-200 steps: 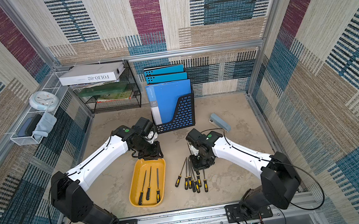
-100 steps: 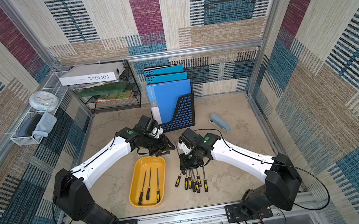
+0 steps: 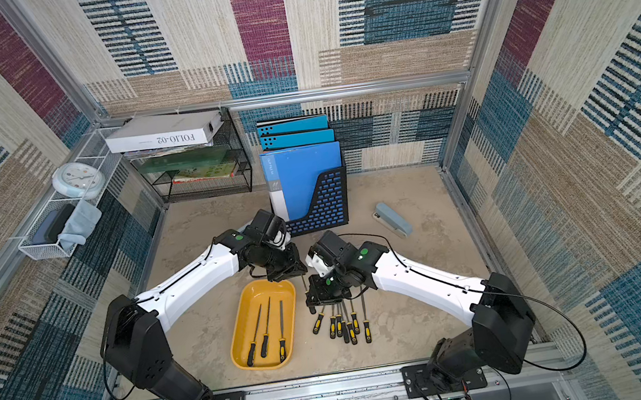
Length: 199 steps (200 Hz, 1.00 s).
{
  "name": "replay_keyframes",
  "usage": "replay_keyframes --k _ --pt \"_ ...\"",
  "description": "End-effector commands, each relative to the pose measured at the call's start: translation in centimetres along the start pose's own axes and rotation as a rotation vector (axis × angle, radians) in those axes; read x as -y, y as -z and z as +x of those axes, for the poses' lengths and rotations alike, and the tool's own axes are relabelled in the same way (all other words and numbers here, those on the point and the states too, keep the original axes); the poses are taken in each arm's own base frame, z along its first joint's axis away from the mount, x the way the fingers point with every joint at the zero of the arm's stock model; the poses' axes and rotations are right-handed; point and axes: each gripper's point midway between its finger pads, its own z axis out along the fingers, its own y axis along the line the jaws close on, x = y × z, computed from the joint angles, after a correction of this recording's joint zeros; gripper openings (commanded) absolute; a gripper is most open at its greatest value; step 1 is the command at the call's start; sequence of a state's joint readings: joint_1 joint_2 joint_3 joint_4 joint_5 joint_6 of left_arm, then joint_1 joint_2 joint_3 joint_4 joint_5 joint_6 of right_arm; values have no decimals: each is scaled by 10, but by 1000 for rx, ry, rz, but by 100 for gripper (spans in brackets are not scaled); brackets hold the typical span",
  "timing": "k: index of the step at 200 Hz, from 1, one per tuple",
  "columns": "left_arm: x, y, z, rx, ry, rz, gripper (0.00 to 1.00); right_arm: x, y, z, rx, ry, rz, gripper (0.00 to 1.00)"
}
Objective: Put the file tool into the storage box
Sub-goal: Place the file tool in the storage box.
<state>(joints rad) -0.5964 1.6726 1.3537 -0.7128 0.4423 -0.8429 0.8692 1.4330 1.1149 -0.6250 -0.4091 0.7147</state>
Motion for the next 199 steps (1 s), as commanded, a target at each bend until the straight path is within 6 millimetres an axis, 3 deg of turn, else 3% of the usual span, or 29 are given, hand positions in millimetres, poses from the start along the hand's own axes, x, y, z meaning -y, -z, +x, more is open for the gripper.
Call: replay_keyframes --k 1,15,28,36,69,94,124,199 --pt "-18 2 -2 13 -13 -80 2 -14 0 -5 8 4 -66 17" --pt "-22 9 -1 1 -19 -81 2 -16 -1 -7 7 1 -76 24" --pt "-28 20 1 -5 -38 -85 2 -16 -1 -10 5 -2 -71 41" --pt "-33 28 3 -10 -53 -87 2 -17 1 -12 7 2 -67 47" --pt "-80 59 10 -65 -129 -203 2 -12 20 -29 57 -10 -28 64" --pt "-125 69 12 -75 -204 -407 1 16 24 -26 54 -73 65 67" --pt "-155 57 17 -117 -189 -515 2 55 21 -11 -9 -138 173 69" --pt "-181 16 23 -153 -157 -597 2 132 10 43 -136 -264 422 66"
